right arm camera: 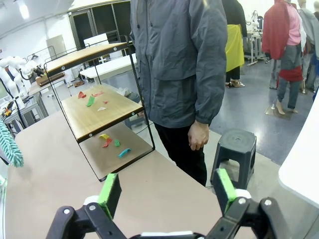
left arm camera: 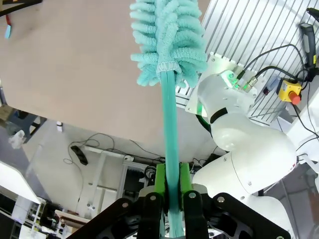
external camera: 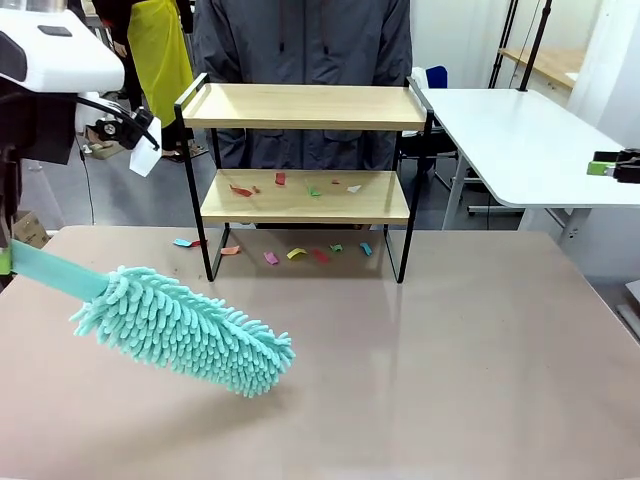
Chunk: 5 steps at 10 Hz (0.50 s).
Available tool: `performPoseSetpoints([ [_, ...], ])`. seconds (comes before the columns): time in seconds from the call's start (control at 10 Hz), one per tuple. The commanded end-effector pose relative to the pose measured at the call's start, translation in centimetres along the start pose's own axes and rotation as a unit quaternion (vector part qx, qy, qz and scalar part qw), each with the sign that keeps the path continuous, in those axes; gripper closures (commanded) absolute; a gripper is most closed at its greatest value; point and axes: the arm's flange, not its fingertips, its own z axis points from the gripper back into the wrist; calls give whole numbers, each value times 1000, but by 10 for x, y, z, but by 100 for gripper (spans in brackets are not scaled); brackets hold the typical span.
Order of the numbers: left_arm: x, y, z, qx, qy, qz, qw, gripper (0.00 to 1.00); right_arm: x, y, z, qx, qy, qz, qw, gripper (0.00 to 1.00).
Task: Clean the shelf.
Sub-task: Clean the specific section of the Shelf indicated by the human with the Duster.
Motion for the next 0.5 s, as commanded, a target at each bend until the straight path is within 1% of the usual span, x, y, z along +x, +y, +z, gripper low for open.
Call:
performPoseSetpoints([
  [0.0,1,-3,1,-1,-2,6,1000,87,2,2,-1,1,4,2,1000,0],
  [0.4,1,-3,1,-1,-2,6,1000,87,2,2,-1,1,4,2,1000,0],
])
